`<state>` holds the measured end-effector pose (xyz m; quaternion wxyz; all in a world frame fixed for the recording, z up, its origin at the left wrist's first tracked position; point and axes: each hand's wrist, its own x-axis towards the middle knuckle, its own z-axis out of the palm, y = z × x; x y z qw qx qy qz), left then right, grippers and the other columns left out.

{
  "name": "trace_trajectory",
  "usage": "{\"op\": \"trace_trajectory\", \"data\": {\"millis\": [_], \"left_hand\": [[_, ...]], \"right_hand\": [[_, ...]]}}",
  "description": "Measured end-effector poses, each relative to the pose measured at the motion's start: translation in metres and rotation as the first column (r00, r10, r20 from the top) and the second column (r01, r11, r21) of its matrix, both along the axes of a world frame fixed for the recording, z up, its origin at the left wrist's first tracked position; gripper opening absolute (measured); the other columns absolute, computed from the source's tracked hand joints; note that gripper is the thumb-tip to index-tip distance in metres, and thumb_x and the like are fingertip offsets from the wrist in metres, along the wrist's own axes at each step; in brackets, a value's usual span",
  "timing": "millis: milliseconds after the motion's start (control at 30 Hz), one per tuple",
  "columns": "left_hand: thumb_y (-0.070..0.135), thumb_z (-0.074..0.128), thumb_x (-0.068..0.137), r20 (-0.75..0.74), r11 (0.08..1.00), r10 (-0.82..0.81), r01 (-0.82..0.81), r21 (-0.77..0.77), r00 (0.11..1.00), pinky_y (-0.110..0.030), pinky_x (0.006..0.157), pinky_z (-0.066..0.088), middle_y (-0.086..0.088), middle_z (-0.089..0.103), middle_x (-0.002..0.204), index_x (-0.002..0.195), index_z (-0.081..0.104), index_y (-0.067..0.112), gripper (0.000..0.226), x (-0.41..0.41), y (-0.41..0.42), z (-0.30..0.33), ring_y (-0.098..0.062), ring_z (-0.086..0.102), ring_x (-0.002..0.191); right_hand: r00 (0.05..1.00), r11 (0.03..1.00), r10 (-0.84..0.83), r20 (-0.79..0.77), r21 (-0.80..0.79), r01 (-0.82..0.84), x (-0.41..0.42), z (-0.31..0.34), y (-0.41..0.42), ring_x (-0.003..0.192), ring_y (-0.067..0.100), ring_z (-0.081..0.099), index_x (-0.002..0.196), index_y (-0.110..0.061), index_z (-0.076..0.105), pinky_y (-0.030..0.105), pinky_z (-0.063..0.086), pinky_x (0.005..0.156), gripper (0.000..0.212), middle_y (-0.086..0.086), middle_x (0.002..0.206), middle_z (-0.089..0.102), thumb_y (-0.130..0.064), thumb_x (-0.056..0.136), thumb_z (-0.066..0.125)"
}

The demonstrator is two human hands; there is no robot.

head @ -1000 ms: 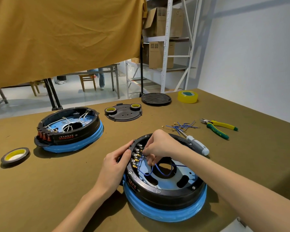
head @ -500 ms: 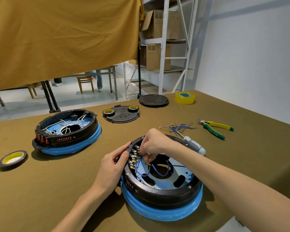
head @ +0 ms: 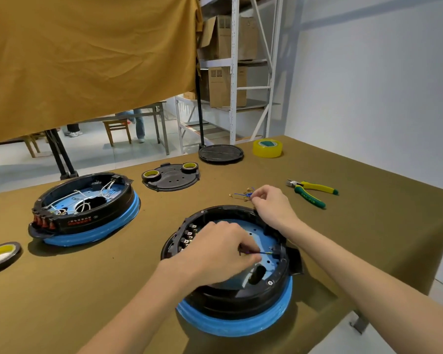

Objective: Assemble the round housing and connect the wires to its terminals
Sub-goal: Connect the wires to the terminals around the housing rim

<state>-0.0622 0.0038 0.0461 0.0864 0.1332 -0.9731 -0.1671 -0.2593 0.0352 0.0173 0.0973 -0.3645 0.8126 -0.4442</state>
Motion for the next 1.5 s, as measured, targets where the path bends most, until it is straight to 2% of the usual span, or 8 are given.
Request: {"op": "trace_trajectory", "data": {"millis": [167,533,767,867,967,1067,1267,1500], "left_hand": [[0.046,0.070,0.094,-0.043,0.999,0.006,-0.008,-0.051,0.999,-0.036,0.098,0.041,0.023,0.074,0.088,0.097,0.080,0.040,0.012,-0.018,-0.003,-0.007,-0.001,0.059,0.085],[0.038,0.072,0.091,-0.164,1.000,-0.024,0.025,0.005,0.986,-0.037,0.087,0.050,0.024,0.062,0.075,0.091,0.081,0.035,0.009,-0.022,0.001,-0.021,-0.001,0.060,0.078],[0.046,0.071,0.091,-0.113,0.998,0.013,-0.006,0.065,0.994,-0.030,0.091,0.054,0.022,0.075,0.092,0.103,0.080,0.036,0.018,-0.015,-0.003,-0.015,0.004,0.065,0.088],[0.055,0.063,0.093,-0.188,0.997,0.070,-0.064,0.042,0.980,-0.037,0.101,0.047,0.031,0.069,0.099,0.112,0.076,0.038,0.029,0.001,-0.017,-0.012,0.010,0.059,0.098],[0.048,0.055,0.097,-0.244,0.980,0.197,-0.183,0.080,0.950,-0.040,0.107,0.042,0.032,0.062,0.110,0.114,0.072,0.041,0.024,0.022,-0.039,-0.015,0.007,0.051,0.111],[0.035,0.059,0.101,-0.230,0.961,0.264,-0.237,0.140,0.937,-0.036,0.113,0.037,0.026,0.056,0.128,0.124,0.066,0.041,0.025,0.035,-0.057,-0.022,0.002,0.045,0.125],[0.026,0.056,0.104,-0.304,0.921,0.324,-0.225,0.319,0.896,-0.035,0.114,0.040,0.028,0.058,0.130,0.129,0.067,0.037,0.029,0.038,-0.065,-0.036,0.003,0.047,0.129],[0.014,0.058,0.102,-0.335,0.914,0.326,-0.204,0.350,0.884,-0.034,0.113,0.043,0.027,0.062,0.126,0.123,0.070,0.035,0.031,0.032,-0.072,-0.037,0.002,0.052,0.125]], "right_hand": [[1.000,0.996,0.002,0.011,0.089,-0.003,-0.003,-0.007,-0.002,0.072,0.008,0.060,0.094,-0.023,0.066,0.025,0.039,0.053,0.016,-0.007,0.086,0.065,-0.018,0.093,0.051],[1.000,0.997,-0.004,0.012,0.073,0.003,-0.002,-0.012,-0.006,0.069,0.018,0.061,0.091,-0.013,0.071,0.027,0.044,0.055,0.021,0.001,0.083,0.069,-0.015,0.092,0.051],[0.999,0.999,-0.001,0.039,0.034,0.000,-0.006,-0.012,-0.005,0.079,0.017,0.063,0.088,-0.017,0.071,0.025,0.044,0.058,0.017,-0.002,0.087,0.069,-0.017,0.094,0.055],[0.998,0.998,-0.065,0.003,0.003,0.065,-0.021,-0.011,-0.001,0.090,0.021,0.066,0.093,-0.020,0.071,0.031,0.051,0.075,0.014,0.000,0.089,0.072,-0.021,0.095,0.058],[0.978,0.982,-0.112,-0.175,0.133,0.136,-0.041,-0.016,0.003,0.095,0.026,0.067,0.100,-0.024,0.070,0.036,0.055,0.082,0.015,0.002,0.100,0.072,-0.021,0.094,0.056],[0.967,0.944,0.020,-0.256,0.323,0.066,-0.052,-0.023,-0.007,0.104,0.030,0.063,0.114,-0.015,0.069,0.040,0.054,0.089,0.023,0.010,0.116,0.063,-0.021,0.095,0.058],[0.957,0.908,0.034,-0.289,0.410,0.091,-0.060,-0.026,-0.029,0.074,0.030,0.061,0.072,-0.014,0.056,0.035,0.047,0.063,0.023,0.008,0.075,0.058,-0.023,0.091,0.065],[0.953,0.913,0.053,-0.297,0.401,0.074,-0.071,-0.017,-0.042,0.099,0.028,0.066,0.111,-0.016,0.068,0.041,0.058,0.085,0.024,0.009,0.113,0.069,-0.030,0.092,0.066]]}}
